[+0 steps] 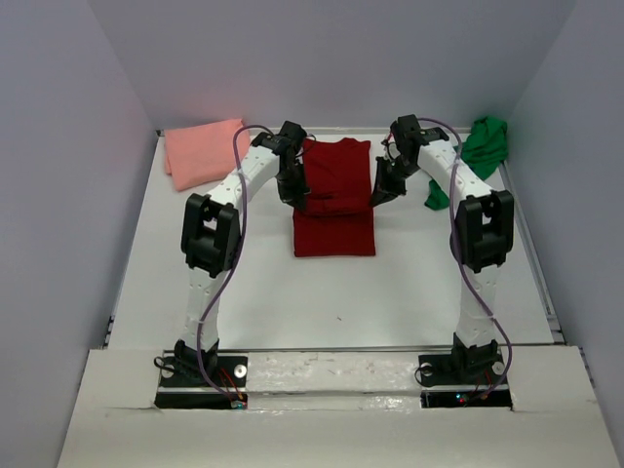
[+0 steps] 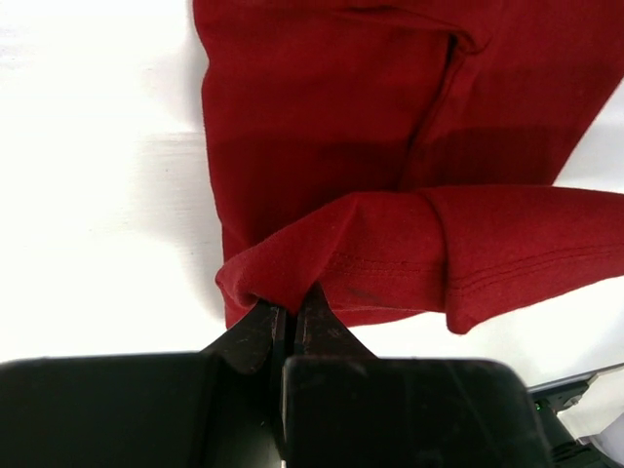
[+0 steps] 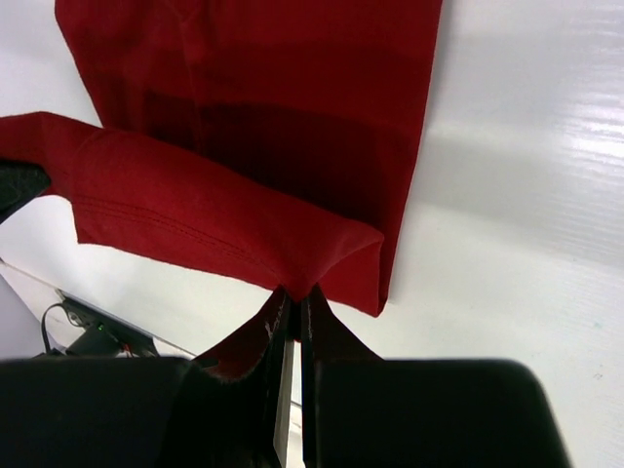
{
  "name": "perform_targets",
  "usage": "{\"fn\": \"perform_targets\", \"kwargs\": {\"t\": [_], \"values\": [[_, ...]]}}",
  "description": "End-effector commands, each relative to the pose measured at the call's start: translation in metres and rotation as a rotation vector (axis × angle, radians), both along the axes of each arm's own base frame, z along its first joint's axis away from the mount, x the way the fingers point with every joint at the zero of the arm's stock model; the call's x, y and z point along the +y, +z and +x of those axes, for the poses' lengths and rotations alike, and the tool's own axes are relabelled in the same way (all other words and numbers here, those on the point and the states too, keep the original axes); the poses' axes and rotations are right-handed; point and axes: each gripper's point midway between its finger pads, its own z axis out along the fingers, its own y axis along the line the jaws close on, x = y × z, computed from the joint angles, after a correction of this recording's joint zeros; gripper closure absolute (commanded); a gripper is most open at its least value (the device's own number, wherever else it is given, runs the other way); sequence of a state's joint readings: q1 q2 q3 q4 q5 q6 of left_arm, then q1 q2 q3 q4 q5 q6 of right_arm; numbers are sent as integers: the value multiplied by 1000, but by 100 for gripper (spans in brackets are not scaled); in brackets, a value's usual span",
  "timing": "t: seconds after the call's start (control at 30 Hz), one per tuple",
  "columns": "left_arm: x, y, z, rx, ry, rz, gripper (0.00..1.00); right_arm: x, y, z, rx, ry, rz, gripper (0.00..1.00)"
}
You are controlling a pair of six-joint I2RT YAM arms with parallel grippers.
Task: Fold and stack the t-shirts
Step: Fold the tshirt
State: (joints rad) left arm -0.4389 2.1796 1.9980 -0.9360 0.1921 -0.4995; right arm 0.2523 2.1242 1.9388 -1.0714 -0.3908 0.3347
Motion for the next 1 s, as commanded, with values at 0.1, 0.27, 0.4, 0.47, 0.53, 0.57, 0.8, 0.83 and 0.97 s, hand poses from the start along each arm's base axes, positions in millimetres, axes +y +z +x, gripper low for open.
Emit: {"fn": "perform_targets", "kwargs": {"t": [0.1,0.27,0.4,0.47,0.53,0.57,0.8,0.83,0.97], "values": [[13,4,11,-9,-6,10,100,-4,7,16,-34,1,6,100],[11,-6,13,2,-8,8,100,-3,-3,22,-23,2,6,100],[10,-17,11,18,-11,5,100,-2,-12,24,-10,1,5,100],[8,-21,12,18,-19,0,100,-1,-15,26,-12,-1,6,100],[8,-23,14,13,-22,7,100,-1,-17,28,-13,-4,4,100],[7,-22,16,5,-22,10,100,-1,-17,28,-13,-4,2,100],[3,-26,24,-11,-28,-1,100,0,-22,32,-15,-12,6,100],[3,-28,25,-14,-31,-1,100,0,-22,33,-18,-14,7,100],[1,-27,29,-28,-33,-8,100,0,-22,35,-35,-13,4,100]]}}
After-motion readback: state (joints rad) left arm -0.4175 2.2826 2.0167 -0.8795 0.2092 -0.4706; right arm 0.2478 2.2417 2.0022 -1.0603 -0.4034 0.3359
